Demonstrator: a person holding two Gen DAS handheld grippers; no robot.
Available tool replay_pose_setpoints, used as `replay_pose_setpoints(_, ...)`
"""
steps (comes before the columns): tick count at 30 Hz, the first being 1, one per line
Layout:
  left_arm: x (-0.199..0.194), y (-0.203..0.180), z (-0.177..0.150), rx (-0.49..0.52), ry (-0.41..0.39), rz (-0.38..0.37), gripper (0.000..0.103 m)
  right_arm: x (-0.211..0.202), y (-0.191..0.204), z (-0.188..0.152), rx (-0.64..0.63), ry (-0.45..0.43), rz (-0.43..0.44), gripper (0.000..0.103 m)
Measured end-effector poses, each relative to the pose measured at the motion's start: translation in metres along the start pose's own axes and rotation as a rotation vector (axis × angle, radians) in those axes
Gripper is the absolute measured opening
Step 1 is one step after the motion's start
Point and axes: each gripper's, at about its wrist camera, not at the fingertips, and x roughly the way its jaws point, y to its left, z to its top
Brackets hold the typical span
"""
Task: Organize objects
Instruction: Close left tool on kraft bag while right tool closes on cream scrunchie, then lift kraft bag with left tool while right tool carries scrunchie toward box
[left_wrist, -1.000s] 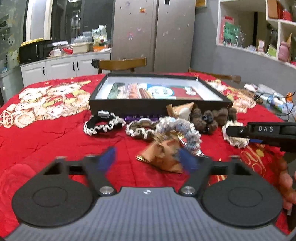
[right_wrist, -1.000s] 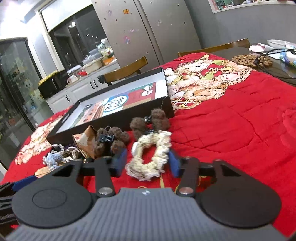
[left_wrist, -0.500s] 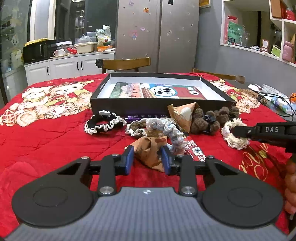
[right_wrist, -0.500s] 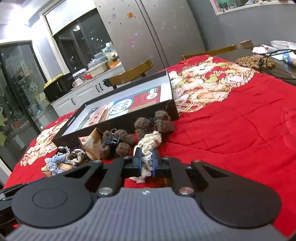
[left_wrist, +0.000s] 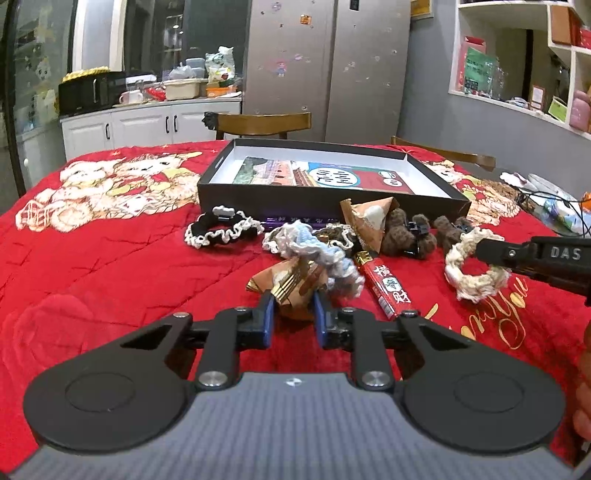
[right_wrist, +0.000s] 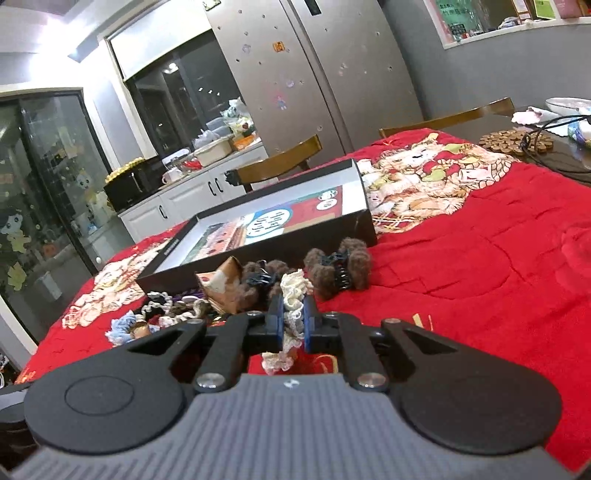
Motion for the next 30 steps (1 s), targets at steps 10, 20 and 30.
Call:
replay_pose_setpoints(10,-0.026,-0.003,0.001,0.102,0.062,0.047,0.025,-0.021,0.013,0.002,-0.005,-0.018,0.052,0.012)
replay_pose_setpoints(20,-0.031,-0.007,0.018,0.214,0.1,0.002,0.023,-0.03,0.026,-0.008,-0.001,-0.02,0.067,0.012)
replay_pose_setpoints(30,-0.031,0.002,0.016,0.161,0.065,-0.005,0.021,-0.035,0.034,-0.002,-0.018,-0.04,0.089,0.012)
